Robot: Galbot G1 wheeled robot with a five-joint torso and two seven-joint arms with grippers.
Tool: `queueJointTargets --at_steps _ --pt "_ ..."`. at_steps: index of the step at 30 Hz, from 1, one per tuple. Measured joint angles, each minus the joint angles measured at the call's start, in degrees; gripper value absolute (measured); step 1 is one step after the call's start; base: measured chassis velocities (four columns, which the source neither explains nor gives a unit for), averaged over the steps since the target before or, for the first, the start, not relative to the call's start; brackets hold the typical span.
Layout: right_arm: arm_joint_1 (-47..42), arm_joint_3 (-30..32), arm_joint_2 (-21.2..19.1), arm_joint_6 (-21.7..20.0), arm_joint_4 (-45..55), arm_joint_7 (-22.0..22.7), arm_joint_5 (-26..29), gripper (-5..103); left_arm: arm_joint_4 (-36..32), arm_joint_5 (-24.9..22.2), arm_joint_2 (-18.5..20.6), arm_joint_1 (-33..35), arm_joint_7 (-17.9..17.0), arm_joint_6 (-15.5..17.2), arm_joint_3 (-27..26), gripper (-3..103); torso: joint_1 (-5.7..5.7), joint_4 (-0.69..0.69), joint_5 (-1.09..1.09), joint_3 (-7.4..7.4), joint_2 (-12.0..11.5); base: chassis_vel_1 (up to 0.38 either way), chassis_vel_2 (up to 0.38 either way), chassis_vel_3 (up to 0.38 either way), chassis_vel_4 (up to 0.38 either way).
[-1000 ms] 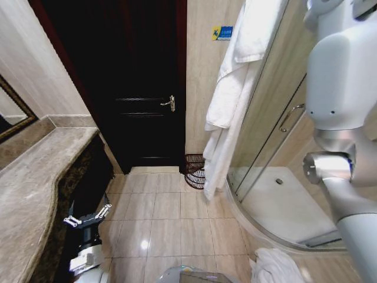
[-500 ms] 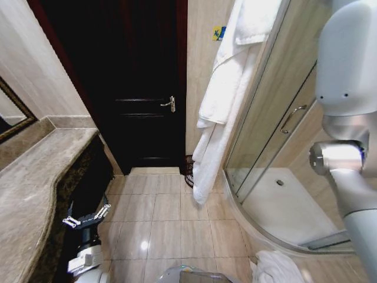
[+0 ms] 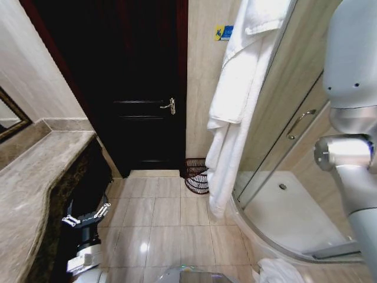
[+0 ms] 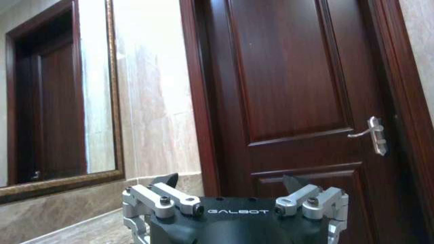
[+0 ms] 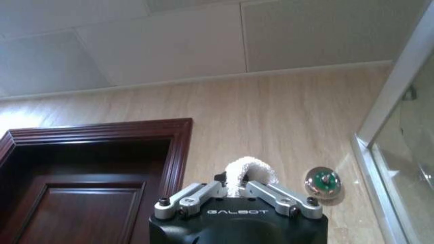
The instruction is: Discard the used towel into the hamper.
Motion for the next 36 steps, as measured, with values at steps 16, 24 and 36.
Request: queueJointTargets --at_steps 16,24,36 --pt "2.98 -1.06 0.41 -0.79 -0.71 0.97 1.56 1 -0.90 1.71 0.00 0.35 0.01 -0.11 1.06 100 0.01 0.02 -0.01 0.01 -0.01 -0.046 0.047 0.044 -0.048" --pt "6.28 -0.91 0.72 -0.50 -3.78 -0.71 0.68 1 -0.54 2.38 0.00 0.12 -0.15 -0.12 1.00 100 -0.04 0.00 -0.01 -0.01 0.01 0.000 0.000 0.000 0.000" --pt "12.95 -0.52 4.79 2.93 -15.74 -4.12 -4.74 1 -1.09 2.21 0.00 -0.07 -0.26 -0.02 0.83 100 -0.01 0.02 -0.05 -0.01 0.00 0.000 0.000 0.000 0.000"
